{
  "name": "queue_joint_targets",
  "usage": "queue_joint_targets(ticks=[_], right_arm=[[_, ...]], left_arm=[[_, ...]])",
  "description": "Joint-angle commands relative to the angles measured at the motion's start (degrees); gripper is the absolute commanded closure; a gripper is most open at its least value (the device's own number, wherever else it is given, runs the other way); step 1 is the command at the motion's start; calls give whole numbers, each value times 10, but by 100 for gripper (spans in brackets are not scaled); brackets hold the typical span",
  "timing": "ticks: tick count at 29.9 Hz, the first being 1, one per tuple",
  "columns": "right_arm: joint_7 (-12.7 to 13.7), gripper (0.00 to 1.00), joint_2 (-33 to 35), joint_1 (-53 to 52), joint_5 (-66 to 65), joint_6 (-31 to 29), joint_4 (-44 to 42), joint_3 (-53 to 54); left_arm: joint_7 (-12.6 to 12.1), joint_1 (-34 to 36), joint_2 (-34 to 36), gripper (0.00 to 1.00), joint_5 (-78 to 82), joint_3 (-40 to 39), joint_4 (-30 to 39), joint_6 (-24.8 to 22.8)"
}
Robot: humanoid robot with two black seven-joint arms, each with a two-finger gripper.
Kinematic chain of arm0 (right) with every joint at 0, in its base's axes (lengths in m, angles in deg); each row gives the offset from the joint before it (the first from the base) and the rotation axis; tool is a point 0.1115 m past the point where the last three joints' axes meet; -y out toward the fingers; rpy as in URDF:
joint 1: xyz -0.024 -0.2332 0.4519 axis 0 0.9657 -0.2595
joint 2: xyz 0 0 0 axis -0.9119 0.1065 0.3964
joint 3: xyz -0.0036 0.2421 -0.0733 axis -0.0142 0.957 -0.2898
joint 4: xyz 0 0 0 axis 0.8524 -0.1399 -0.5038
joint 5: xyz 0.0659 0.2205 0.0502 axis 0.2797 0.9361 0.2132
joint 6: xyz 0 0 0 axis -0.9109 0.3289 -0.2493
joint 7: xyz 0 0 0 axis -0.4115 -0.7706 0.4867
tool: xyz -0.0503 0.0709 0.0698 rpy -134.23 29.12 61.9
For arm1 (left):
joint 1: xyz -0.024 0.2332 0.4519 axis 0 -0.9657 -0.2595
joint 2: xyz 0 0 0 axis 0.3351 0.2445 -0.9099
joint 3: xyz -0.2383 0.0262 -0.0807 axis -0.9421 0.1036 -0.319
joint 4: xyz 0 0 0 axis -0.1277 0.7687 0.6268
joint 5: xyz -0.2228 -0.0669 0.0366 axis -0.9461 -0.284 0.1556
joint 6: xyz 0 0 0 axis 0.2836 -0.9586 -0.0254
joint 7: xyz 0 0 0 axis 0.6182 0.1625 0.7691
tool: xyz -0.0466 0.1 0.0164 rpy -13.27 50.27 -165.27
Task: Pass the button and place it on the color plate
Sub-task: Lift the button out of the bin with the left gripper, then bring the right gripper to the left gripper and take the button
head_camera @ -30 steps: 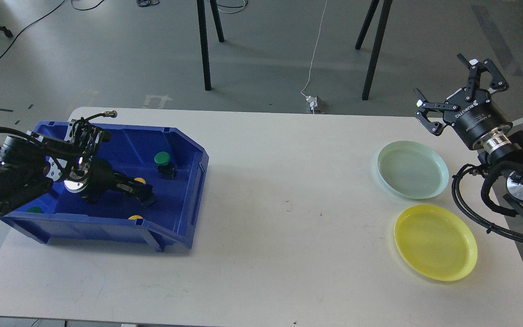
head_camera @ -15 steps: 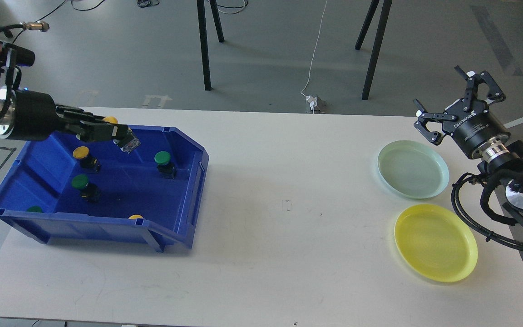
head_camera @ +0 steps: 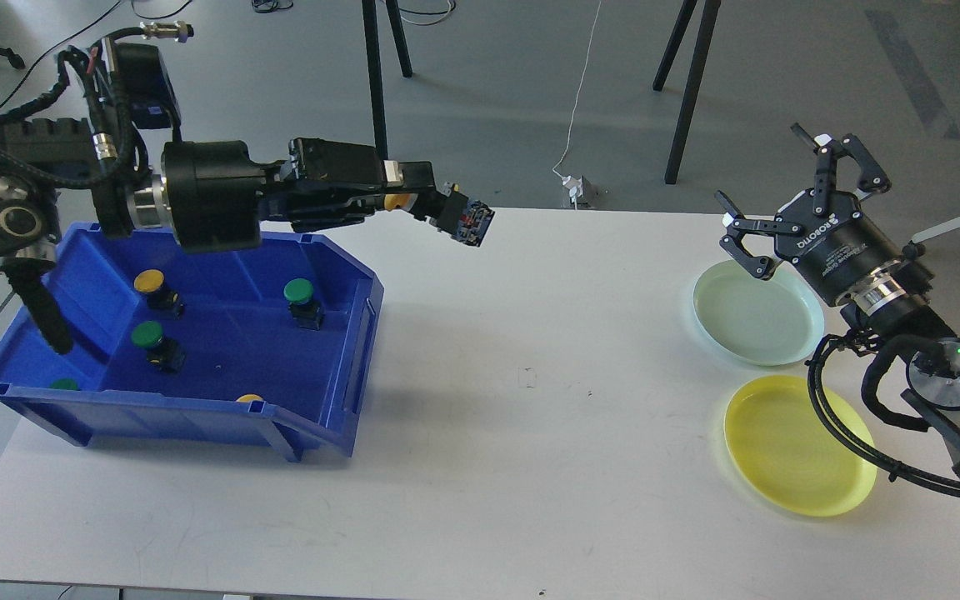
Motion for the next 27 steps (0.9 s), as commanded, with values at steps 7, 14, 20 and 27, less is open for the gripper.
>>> queue_joint_targets(ticks=[7, 14, 20, 27], right_arm=[[-67, 1, 61, -10, -245, 132, 185, -41], [-155, 1, 56, -63, -296, 222, 222, -133], [-155, 1, 1, -98, -303, 242, 211, -170], [-155, 1, -55, -128, -304, 253, 184, -218]], left_arm=[[0, -152, -155, 93, -51, -130, -121, 12], [0, -153, -157, 94, -52, -130, -121, 13], [0, -153, -158, 94, -54, -130, -121, 11], [0, -153, -157, 94, -75, -131, -123, 10]])
